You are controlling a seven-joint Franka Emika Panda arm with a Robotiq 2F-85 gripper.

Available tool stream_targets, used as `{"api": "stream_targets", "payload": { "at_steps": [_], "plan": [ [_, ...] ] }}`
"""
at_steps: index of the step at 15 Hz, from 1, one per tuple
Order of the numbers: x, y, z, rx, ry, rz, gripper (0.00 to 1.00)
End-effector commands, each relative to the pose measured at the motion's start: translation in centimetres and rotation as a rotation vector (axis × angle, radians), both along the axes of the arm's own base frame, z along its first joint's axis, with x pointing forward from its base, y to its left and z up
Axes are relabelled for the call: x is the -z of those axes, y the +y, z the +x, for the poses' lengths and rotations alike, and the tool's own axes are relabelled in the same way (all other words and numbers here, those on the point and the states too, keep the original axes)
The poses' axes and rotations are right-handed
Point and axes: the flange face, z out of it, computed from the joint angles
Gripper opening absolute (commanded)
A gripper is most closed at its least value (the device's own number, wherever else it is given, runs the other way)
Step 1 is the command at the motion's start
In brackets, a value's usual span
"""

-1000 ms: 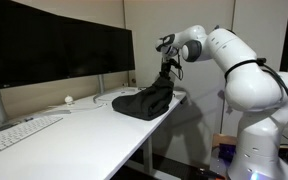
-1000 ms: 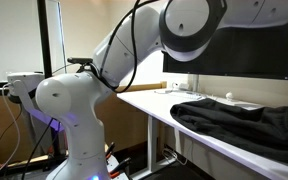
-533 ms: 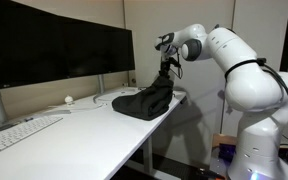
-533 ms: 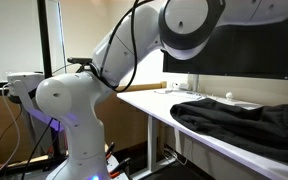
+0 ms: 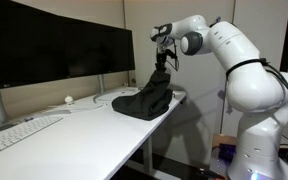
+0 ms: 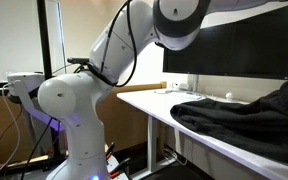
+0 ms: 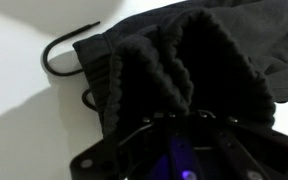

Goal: Fold the black jean, then unfold it

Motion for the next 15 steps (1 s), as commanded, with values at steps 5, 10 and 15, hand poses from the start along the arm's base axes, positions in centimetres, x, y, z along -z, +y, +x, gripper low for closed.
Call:
{"api": "stream_targets", "payload": {
  "at_steps": [5,10,15],
  "plan": [
    [-7.6,4.8,-0.7,-0.037,-0.119,-0.11,0.1],
    [-10.9,9.4,-1.3,-0.047,-0.19,-0.171,0.1],
    [-12.2,15.1,-3.1,-0.108,-0.183,-0.233,0.09]
  ]
}}
